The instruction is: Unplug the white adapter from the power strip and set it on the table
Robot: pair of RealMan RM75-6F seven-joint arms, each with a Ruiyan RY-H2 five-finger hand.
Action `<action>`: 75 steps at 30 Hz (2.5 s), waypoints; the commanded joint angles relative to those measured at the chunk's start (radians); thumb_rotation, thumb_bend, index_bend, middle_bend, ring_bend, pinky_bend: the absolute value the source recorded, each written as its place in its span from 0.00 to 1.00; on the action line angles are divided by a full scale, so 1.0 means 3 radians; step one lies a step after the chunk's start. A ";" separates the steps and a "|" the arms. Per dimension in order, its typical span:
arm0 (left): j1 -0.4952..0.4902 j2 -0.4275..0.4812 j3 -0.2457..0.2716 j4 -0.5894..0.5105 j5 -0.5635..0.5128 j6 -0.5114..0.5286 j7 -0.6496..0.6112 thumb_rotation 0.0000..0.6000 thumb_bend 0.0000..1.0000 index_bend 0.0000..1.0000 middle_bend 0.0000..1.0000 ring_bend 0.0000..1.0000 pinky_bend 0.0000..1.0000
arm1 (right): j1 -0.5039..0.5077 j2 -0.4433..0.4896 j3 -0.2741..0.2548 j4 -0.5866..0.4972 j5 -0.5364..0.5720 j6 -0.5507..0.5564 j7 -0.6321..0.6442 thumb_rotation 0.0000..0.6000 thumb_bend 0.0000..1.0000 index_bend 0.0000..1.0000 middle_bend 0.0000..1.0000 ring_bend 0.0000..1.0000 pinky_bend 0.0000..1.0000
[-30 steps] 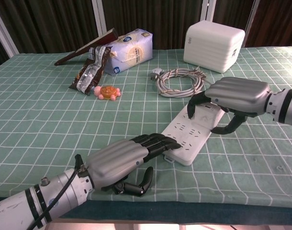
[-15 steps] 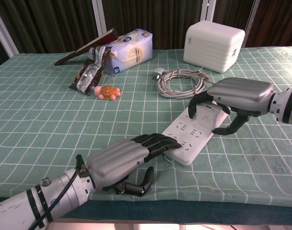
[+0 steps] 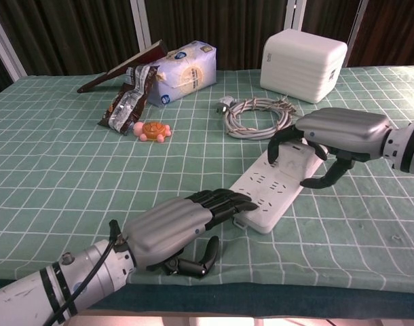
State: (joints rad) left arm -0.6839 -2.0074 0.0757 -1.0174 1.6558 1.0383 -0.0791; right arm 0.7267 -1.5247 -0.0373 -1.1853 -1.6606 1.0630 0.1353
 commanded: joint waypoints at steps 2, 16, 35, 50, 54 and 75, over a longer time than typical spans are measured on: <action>-0.0001 -0.0004 -0.0002 0.0006 0.0000 0.0001 -0.0005 0.71 0.79 0.00 0.07 0.02 0.09 | -0.0011 -0.0030 -0.0001 0.0049 -0.0051 0.0066 0.0044 1.00 0.44 0.96 0.65 0.57 0.74; -0.0009 -0.0015 -0.0002 0.0013 0.0005 -0.0007 0.0016 0.70 0.79 0.00 0.07 0.02 0.09 | -0.0022 0.0066 0.0042 -0.0149 0.0147 -0.0129 0.0173 1.00 0.44 0.96 0.65 0.57 0.74; -0.0002 -0.0024 0.0011 0.0033 0.0002 -0.0020 0.0061 0.70 0.79 0.00 0.07 0.02 0.09 | -0.0088 0.0152 0.0079 -0.0301 0.0165 -0.0079 0.0014 1.00 0.44 0.97 0.66 0.57 0.74; -0.0007 -0.0075 0.0003 0.0090 0.0035 0.0036 0.0012 0.71 0.79 0.00 0.07 0.02 0.09 | -0.0144 0.0168 -0.0066 -0.0085 -0.0240 0.0273 -0.0325 1.00 0.44 0.97 0.66 0.57 0.74; -0.0008 -0.0018 -0.0032 0.0011 0.0097 0.0200 -0.0024 0.70 0.78 0.00 0.07 0.02 0.09 | -0.0207 0.0297 -0.0130 -0.0145 -0.0301 0.0372 -0.0337 1.00 0.44 0.97 0.66 0.57 0.74; 0.0030 0.0573 -0.0249 -0.0687 0.0089 0.0587 0.0118 0.60 0.69 0.00 0.07 0.02 0.09 | -0.0659 0.0709 -0.0553 0.0130 -0.0570 0.0446 -0.1115 1.00 0.39 0.85 0.66 0.51 0.72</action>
State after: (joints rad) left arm -0.6772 -1.8386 0.0008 -1.2210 1.6843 1.2133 -0.0461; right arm 0.5304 -1.2999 -0.2010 -1.1586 -1.8288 1.2094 -0.1867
